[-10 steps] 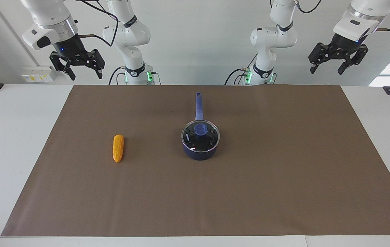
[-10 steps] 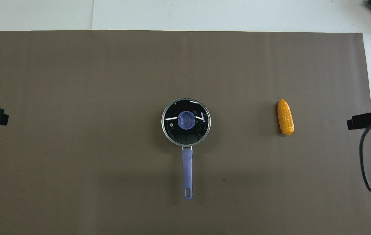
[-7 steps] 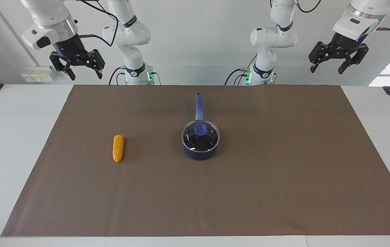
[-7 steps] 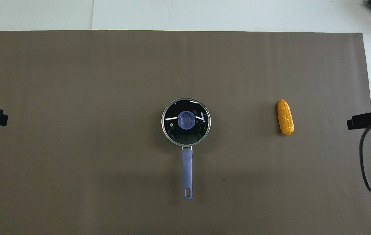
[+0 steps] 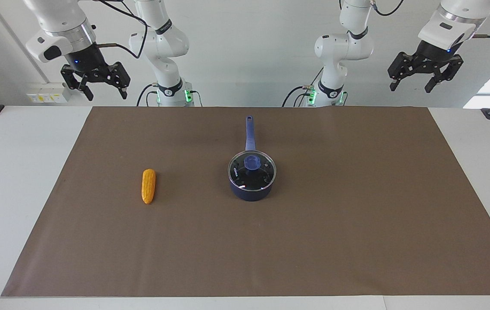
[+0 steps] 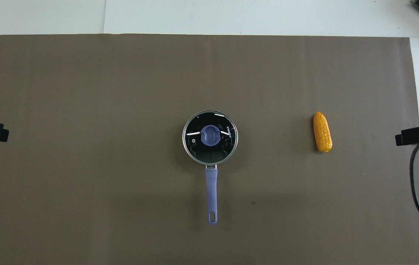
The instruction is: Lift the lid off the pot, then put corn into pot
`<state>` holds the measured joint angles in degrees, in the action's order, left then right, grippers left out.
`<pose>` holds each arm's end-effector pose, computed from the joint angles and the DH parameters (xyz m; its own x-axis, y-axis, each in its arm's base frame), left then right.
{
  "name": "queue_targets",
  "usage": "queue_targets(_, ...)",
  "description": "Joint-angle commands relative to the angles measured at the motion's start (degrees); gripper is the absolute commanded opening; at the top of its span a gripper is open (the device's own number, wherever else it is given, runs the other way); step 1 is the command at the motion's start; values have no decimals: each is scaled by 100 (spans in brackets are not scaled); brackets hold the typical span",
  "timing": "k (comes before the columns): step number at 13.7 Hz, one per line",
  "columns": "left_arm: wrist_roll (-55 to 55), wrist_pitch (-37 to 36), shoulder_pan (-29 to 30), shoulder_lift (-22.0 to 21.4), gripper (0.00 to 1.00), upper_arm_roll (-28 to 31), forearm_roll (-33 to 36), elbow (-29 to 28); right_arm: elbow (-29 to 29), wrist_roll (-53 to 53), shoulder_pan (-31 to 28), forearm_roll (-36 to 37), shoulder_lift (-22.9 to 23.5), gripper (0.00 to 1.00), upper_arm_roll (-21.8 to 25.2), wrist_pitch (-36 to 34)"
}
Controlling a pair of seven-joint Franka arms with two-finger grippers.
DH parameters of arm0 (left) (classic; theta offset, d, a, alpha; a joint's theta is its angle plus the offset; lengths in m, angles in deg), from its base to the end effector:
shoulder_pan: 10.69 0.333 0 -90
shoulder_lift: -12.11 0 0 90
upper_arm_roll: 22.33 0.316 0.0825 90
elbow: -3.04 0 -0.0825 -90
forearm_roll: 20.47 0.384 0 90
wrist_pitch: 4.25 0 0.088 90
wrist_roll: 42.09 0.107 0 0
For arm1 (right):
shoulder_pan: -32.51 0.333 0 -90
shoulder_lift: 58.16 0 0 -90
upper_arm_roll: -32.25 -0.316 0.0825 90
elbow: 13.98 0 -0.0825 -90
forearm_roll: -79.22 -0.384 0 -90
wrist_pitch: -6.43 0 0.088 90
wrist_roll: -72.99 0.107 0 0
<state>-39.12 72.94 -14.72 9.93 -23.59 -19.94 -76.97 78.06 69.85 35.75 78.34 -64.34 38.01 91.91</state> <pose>0.5131 -0.0467 0.7055 0.9899 -0.1416 -0.0117 -0.1417 -0.9899 -0.0093 0.5119 -0.0240 0.6582 0.9999 0.0127 -0.0057 0.0125 -0.9996 -0.0265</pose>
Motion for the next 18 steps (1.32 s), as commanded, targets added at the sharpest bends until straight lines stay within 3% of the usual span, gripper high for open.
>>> queue_targets(1,46,-46,42,-108,100,-24,53,-103,-19,-99,-69,-18,-33,100,-13,-66)
queue_targets(11,37,94,-46,-160,100,-59,-18,-199,16,-151,-60,9,-33,100,-40,136)
queue_targets(18,81,648,-239,-90,100,-94,-26,-199,-1,-125,-60,-79,-33,100,-75,48)
